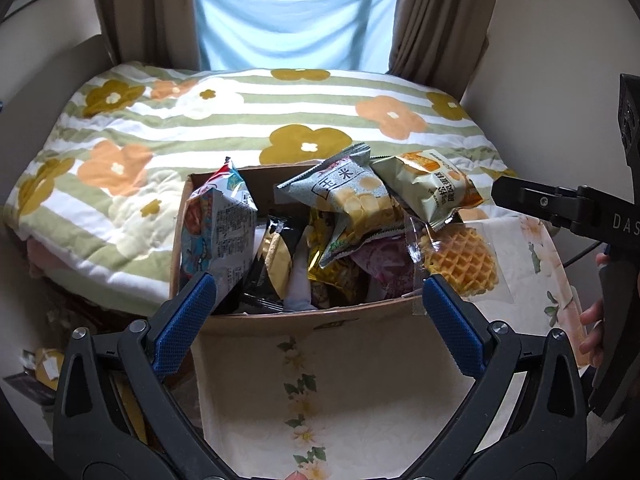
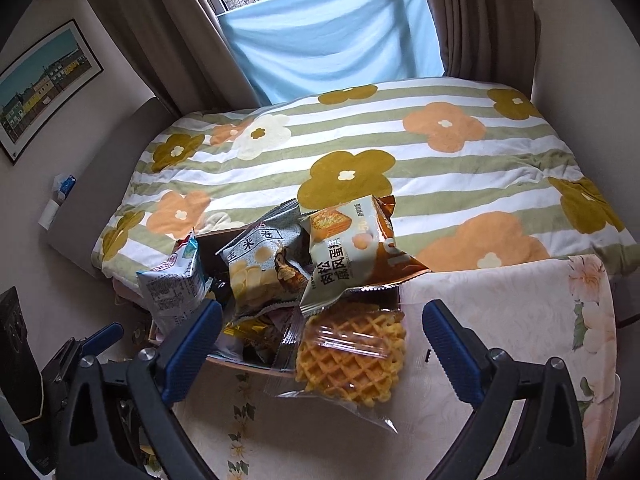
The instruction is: Organize snacks
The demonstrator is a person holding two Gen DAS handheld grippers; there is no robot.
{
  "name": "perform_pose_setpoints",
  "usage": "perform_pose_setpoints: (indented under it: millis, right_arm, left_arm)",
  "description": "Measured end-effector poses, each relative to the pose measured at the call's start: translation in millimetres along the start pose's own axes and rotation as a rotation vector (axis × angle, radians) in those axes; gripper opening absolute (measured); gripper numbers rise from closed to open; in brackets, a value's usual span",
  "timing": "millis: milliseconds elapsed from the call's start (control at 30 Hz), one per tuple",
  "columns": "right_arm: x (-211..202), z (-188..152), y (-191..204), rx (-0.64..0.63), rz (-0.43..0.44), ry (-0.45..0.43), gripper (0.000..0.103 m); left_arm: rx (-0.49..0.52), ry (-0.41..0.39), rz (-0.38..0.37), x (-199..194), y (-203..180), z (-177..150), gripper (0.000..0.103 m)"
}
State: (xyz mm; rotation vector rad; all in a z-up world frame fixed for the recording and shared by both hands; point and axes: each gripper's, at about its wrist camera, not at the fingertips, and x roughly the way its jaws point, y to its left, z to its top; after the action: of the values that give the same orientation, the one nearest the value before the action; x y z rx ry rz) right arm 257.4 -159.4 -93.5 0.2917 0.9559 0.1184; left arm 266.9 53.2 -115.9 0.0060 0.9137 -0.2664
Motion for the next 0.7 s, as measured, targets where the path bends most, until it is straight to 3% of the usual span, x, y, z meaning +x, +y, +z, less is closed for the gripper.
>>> perform_pose_setpoints:
  millis: [300,700]
  right_arm:
    - [-87,-30,-7,-0.059,0.005,-0.121,0.1]
    - [-199,-106,-33,-0.15,-0.007,-0.241,0.1]
  left_arm:
    - [-0.008,-0.117,0.026,-76,-45,-24,0.102]
    - [0.004,-0.237,0.008,-177,-140,-88,0.102]
